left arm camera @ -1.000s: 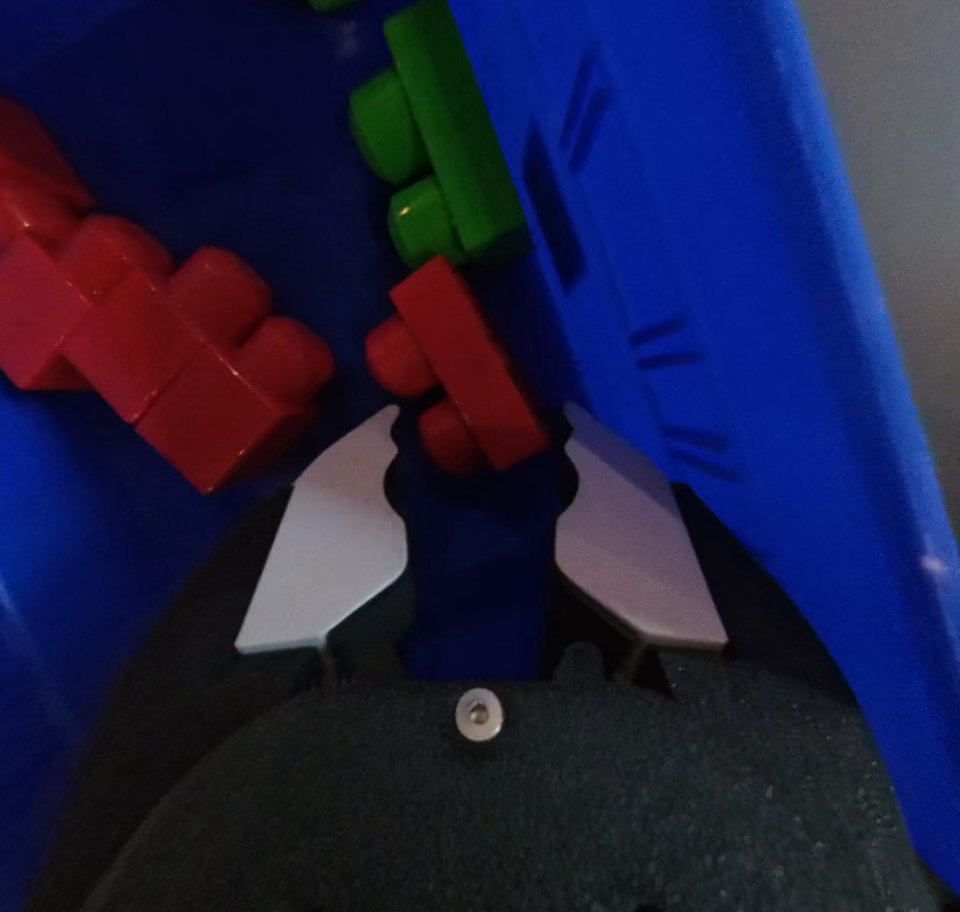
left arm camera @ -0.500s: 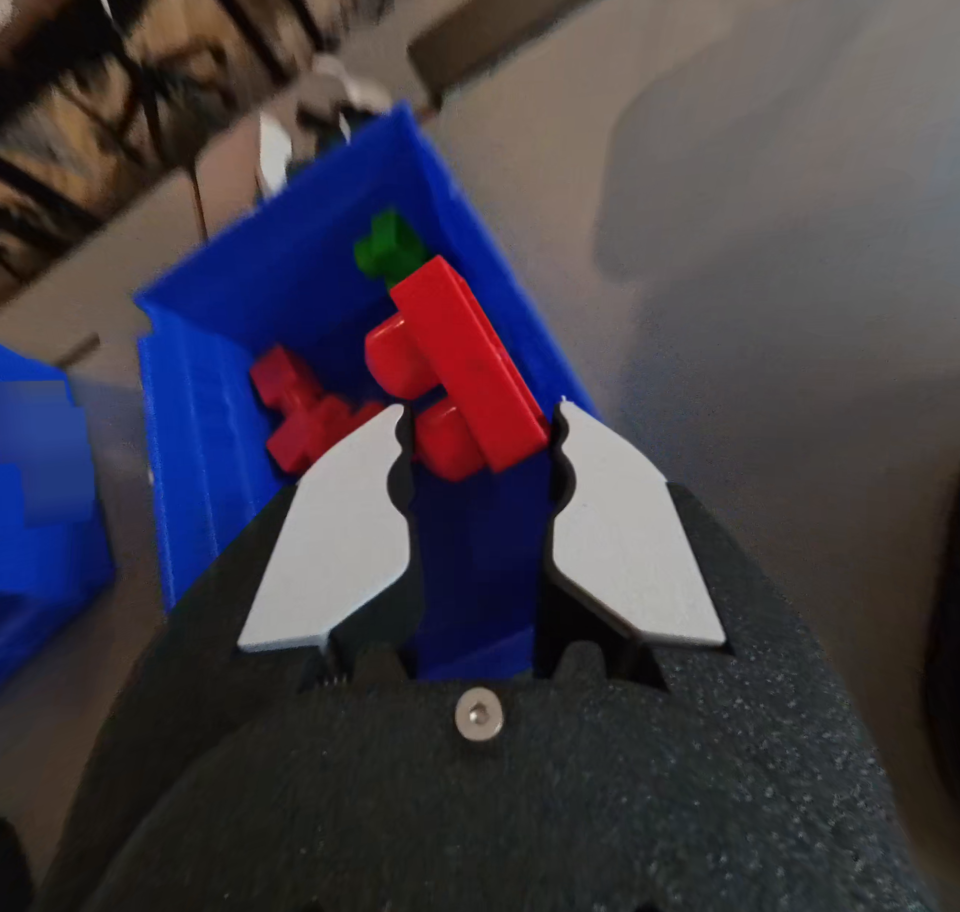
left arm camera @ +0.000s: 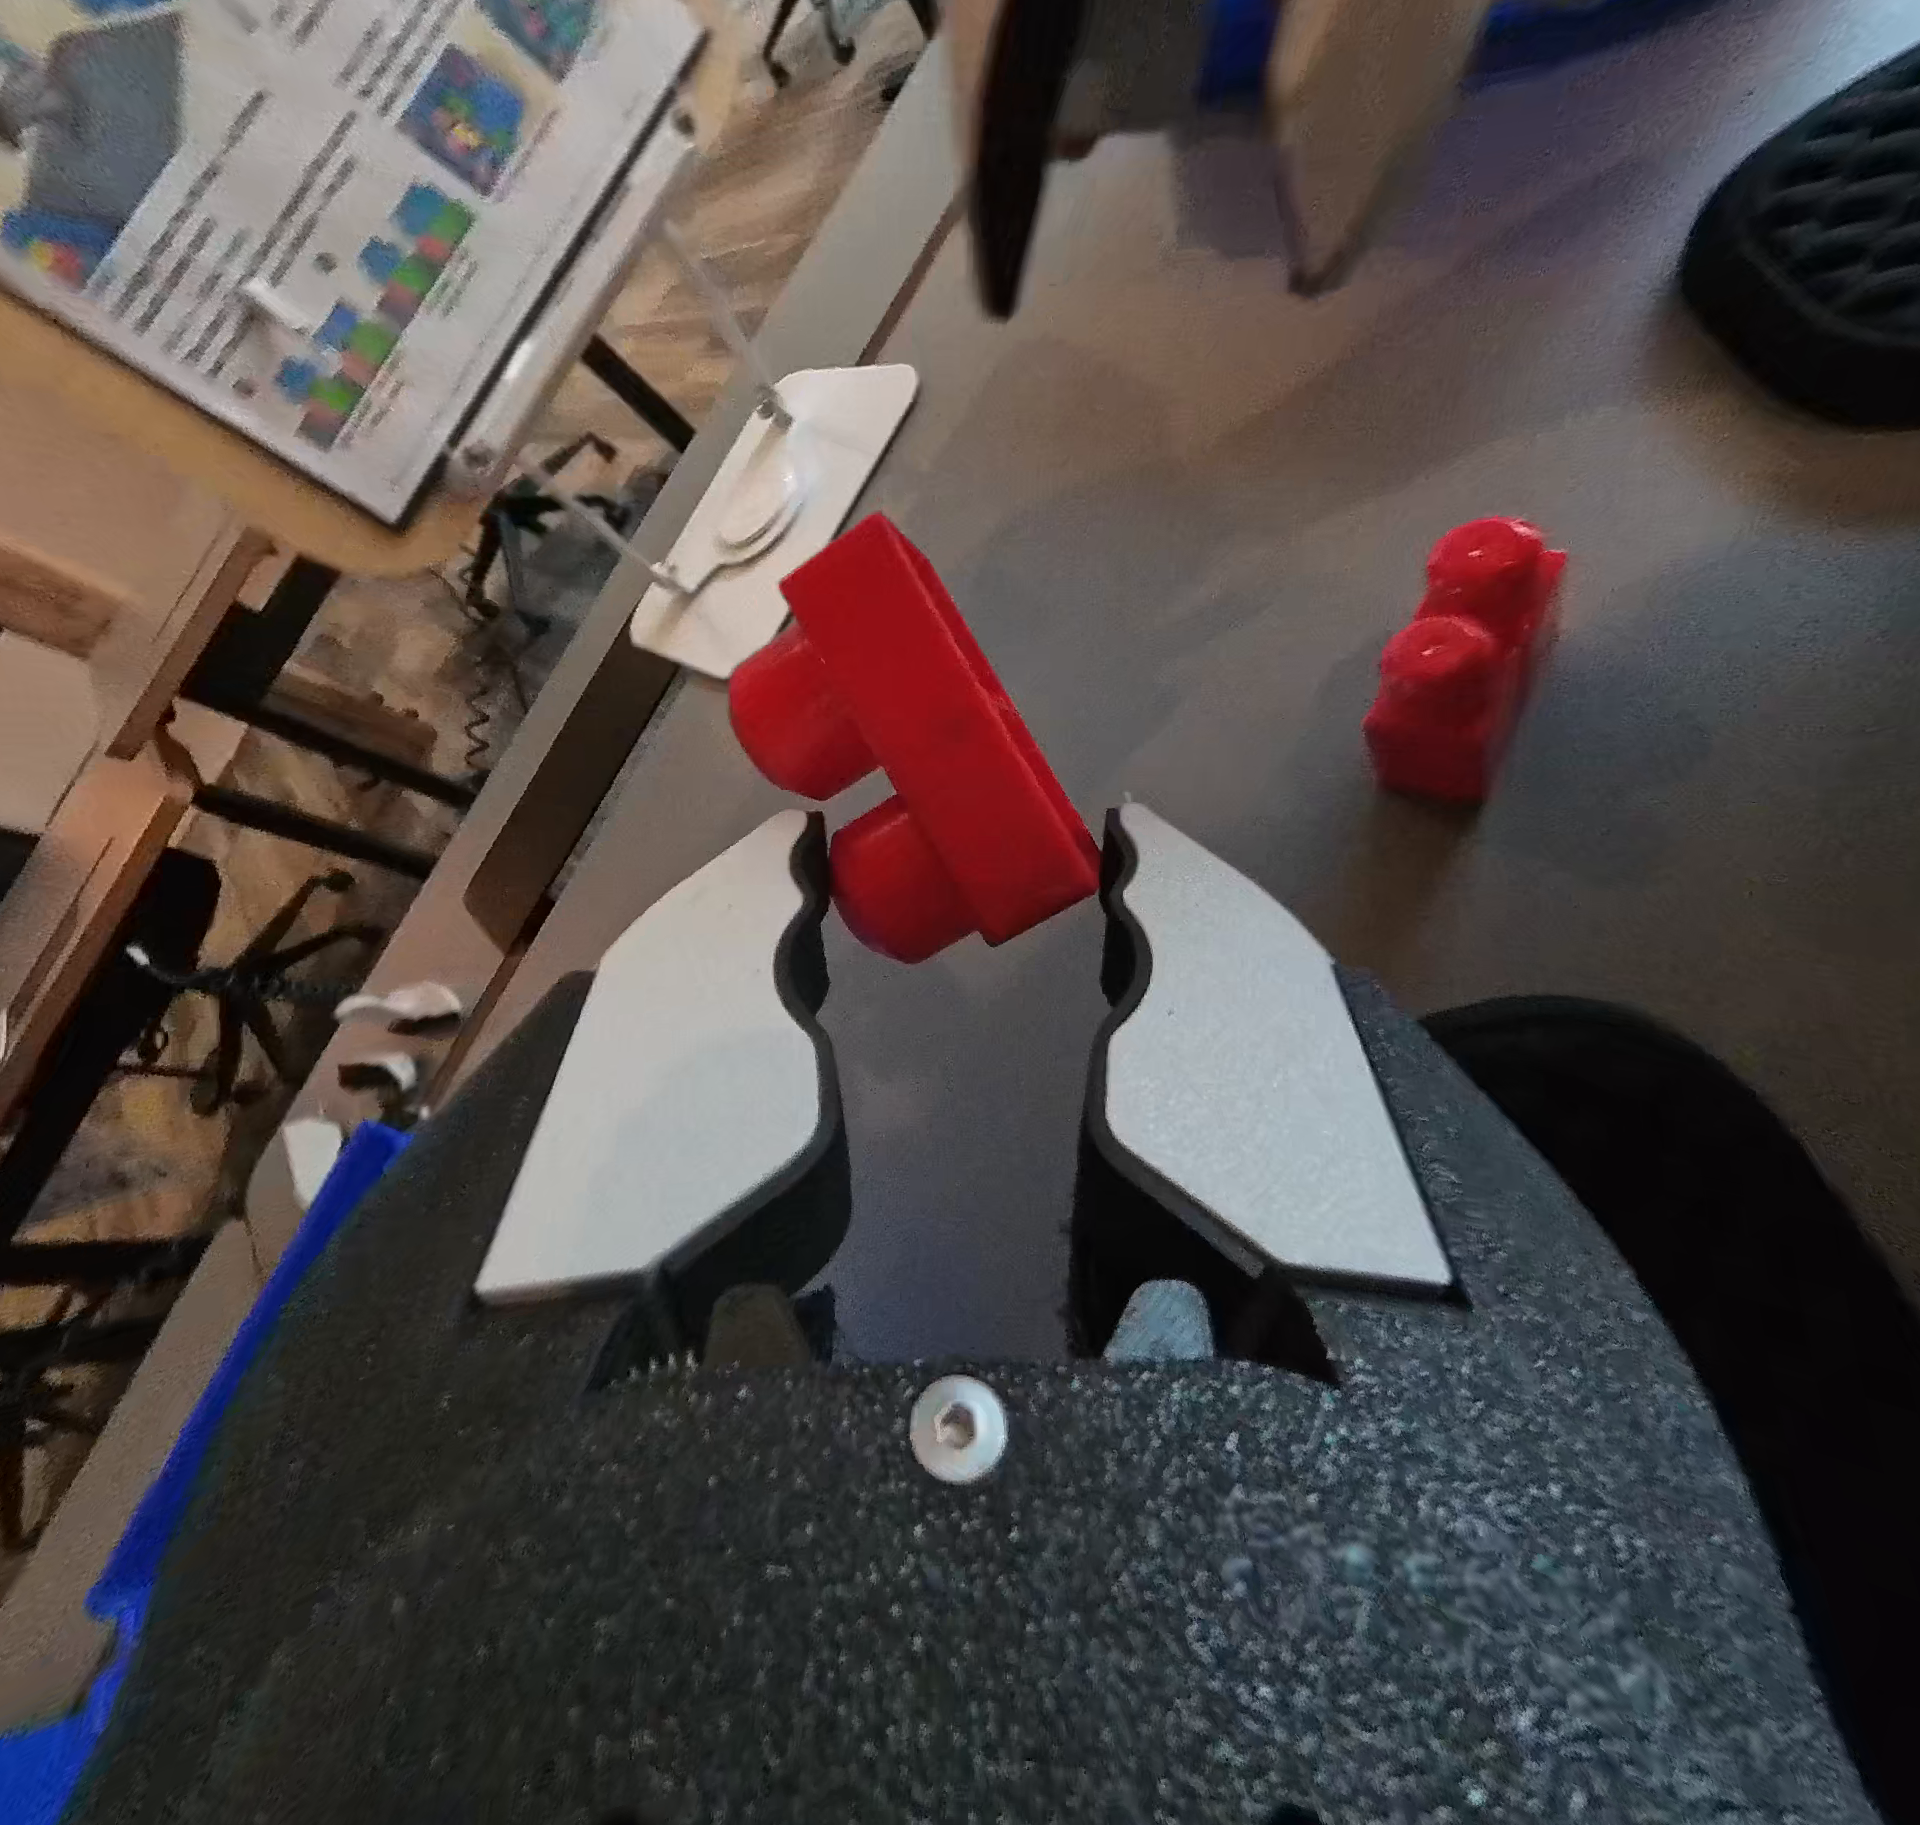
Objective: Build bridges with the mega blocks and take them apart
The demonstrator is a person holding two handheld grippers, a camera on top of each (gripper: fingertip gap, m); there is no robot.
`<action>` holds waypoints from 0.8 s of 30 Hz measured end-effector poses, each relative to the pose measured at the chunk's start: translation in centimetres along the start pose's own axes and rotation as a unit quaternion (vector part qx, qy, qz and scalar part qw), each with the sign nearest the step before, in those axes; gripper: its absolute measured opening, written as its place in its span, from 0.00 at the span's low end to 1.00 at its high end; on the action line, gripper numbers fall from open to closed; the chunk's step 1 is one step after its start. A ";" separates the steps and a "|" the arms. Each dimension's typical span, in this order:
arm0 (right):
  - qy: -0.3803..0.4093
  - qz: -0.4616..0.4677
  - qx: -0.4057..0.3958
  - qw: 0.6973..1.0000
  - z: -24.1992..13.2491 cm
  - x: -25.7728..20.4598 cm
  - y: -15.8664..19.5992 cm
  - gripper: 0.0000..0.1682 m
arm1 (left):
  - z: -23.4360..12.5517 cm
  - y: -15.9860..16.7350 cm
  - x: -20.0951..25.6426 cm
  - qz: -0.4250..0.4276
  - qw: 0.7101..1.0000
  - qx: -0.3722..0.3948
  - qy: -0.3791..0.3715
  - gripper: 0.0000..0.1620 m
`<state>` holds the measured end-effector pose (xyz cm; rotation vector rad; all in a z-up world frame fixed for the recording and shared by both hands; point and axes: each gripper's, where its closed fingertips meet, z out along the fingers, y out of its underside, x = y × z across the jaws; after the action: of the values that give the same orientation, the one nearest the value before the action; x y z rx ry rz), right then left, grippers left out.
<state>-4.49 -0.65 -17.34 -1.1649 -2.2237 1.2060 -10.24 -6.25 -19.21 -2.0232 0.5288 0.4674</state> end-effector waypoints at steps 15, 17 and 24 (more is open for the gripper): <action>-0.146 0.177 -0.047 0.972 3.9 -0.9 0.3 0.23 | 2.7 -1.5 4.3 0.048 0.998 0.010 0.042 0.31; -0.152 0.168 -0.039 0.973 3.7 -1.1 0.1 0.21 | 2.6 -1.7 4.4 0.033 0.998 0.023 0.048 0.31; -0.139 0.079 0.123 0.979 0.3 -0.7 -2.8 0.21 | -0.1 -4.9 3.0 -0.191 0.956 0.188 0.119 0.40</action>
<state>-5.62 -2.23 -15.24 -1.1490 -2.1184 1.7492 -5.02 -4.67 -17.25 -1.7590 0.3265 -0.1101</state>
